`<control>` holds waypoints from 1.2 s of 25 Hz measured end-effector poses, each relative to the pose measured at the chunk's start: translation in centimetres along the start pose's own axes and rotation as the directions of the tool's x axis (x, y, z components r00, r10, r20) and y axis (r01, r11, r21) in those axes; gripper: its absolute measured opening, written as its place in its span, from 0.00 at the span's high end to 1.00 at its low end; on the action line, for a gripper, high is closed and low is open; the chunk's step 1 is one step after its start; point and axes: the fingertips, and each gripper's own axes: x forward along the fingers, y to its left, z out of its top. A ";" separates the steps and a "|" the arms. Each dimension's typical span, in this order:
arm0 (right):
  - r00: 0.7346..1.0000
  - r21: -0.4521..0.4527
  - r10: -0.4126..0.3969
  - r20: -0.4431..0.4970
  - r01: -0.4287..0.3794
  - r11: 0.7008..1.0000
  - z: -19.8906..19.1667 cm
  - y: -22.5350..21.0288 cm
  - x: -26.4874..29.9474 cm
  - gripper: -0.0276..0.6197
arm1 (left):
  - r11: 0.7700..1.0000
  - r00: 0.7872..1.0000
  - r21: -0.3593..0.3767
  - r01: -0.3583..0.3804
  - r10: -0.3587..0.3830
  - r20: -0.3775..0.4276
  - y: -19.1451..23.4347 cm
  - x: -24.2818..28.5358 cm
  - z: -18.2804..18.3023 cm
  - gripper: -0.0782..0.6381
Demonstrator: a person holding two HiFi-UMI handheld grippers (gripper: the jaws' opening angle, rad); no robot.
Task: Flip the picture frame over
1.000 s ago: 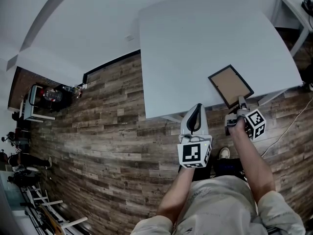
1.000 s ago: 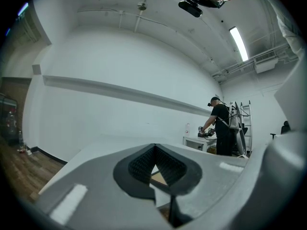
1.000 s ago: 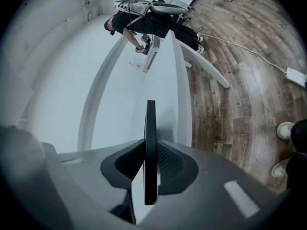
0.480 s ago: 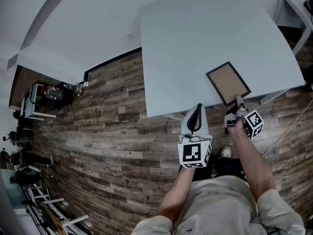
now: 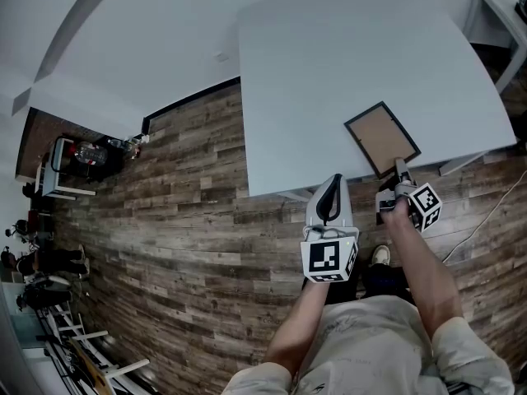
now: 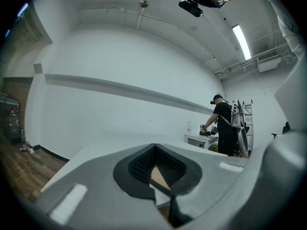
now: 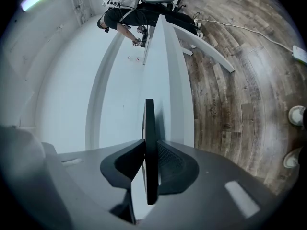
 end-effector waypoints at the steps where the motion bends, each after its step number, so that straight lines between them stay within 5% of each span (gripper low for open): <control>1: 1.000 -0.005 -0.001 -0.001 0.001 1.000 0.0 0.1 0.0 0.79 | 1.000 1.000 -0.001 0.000 0.000 0.000 0.0 0.0 0.0 0.89; 12: 0.999 -0.106 -0.048 -0.001 0.047 0.993 -0.4 1.4 0.1 0.60 | 1.000 1.000 -0.006 0.006 -0.006 0.007 0.2 0.1 0.0 0.89; 15: 0.994 -0.165 -0.106 -0.001 0.104 0.981 -0.4 1.4 0.2 0.63 | 1.000 1.000 -0.006 0.005 -0.004 0.012 0.3 0.2 0.1 0.89; 18: 0.987 -0.211 -0.158 -0.019 0.151 0.966 -0.7 1.2 0.0 0.79 | 1.000 1.000 0.002 0.000 0.000 0.022 0.3 0.0 0.2 0.89; 23: 0.987 -0.190 -0.150 -0.059 0.137 0.972 -1.2 1.5 0.5 0.79 | 1.000 1.000 -0.011 0.012 -0.012 0.014 0.0 0.3 0.3 0.89; 26: 0.988 -0.201 -0.132 -0.075 0.114 0.973 -1.6 1.9 0.6 0.63 | 1.000 1.000 -0.012 0.011 -0.011 0.014 0.2 0.4 0.3 0.89; 30: 0.985 -0.244 -0.159 -0.062 0.139 0.960 -1.7 1.6 0.2 0.57 | 1.000 1.000 -0.012 0.009 -0.009 0.015 0.4 0.3 0.3 0.89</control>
